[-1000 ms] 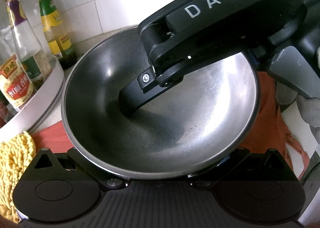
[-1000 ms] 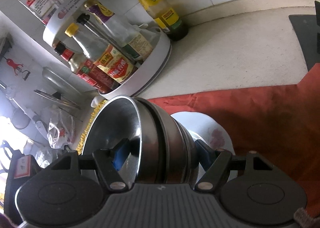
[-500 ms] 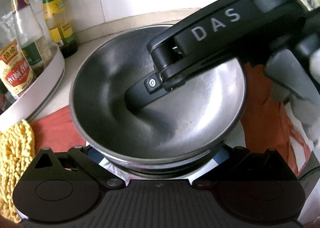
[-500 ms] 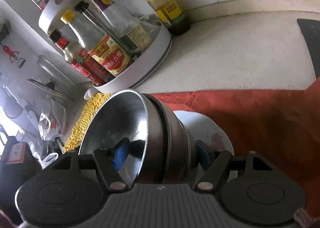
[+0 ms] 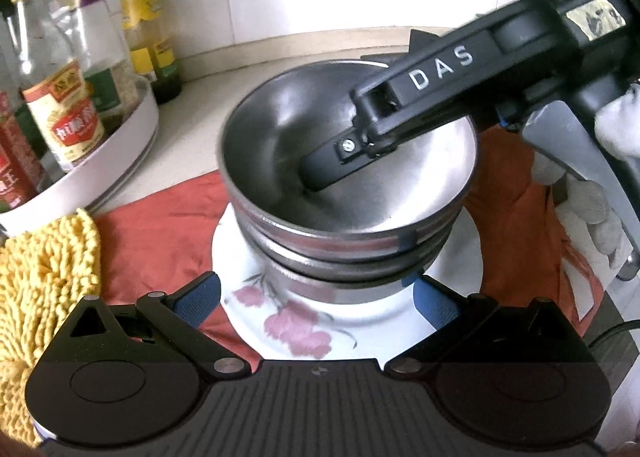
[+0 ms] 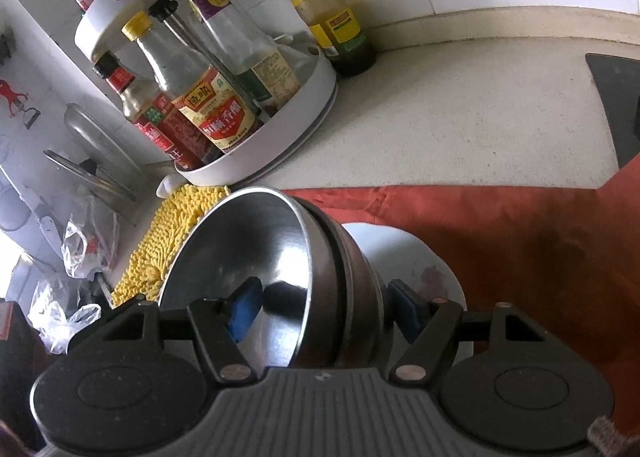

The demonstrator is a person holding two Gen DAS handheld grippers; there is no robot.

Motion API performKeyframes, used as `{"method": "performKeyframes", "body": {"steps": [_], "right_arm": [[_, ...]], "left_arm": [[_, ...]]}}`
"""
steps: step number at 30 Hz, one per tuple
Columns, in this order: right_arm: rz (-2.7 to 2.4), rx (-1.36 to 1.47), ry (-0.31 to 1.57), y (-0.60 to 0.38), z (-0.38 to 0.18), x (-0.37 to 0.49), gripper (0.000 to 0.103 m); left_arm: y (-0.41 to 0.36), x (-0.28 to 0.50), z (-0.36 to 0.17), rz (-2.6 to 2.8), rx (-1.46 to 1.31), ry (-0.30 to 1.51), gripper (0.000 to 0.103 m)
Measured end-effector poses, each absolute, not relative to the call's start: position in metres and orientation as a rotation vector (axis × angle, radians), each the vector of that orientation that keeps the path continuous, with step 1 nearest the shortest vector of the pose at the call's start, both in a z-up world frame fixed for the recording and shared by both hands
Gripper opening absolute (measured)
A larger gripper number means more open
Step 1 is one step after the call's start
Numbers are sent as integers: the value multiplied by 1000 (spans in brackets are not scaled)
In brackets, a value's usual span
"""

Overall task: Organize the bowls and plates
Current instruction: 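Lower the bowls onto the plate stack and open the right gripper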

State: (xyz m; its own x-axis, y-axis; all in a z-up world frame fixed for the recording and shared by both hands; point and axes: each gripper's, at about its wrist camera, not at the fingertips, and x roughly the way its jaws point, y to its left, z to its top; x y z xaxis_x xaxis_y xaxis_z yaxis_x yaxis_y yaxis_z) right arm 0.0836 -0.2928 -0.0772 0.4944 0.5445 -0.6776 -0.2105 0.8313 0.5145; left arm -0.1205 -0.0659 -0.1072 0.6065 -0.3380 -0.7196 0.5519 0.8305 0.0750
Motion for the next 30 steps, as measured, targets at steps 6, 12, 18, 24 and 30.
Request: {"method": "performKeyframes", "body": {"steps": [6, 12, 18, 24, 30], "right_arm": [[448, 356, 943, -292, -70, 72, 65], [420, 348, 917, -295, -60, 56, 65], [417, 321, 832, -297, -34, 34, 66], [409, 279, 818, -294, -28, 19, 66], [379, 303, 832, -295, -38, 26, 66]], "left_arm": [[-59, -137, -95, -515, 303, 723, 103], [-51, -145, -83, -496, 274, 697, 103], [-44, -150, -73, -483, 238, 679, 103], [-49, -151, -68, -483, 232, 658, 103], [-65, -151, -64, -506, 259, 642, 103]]}}
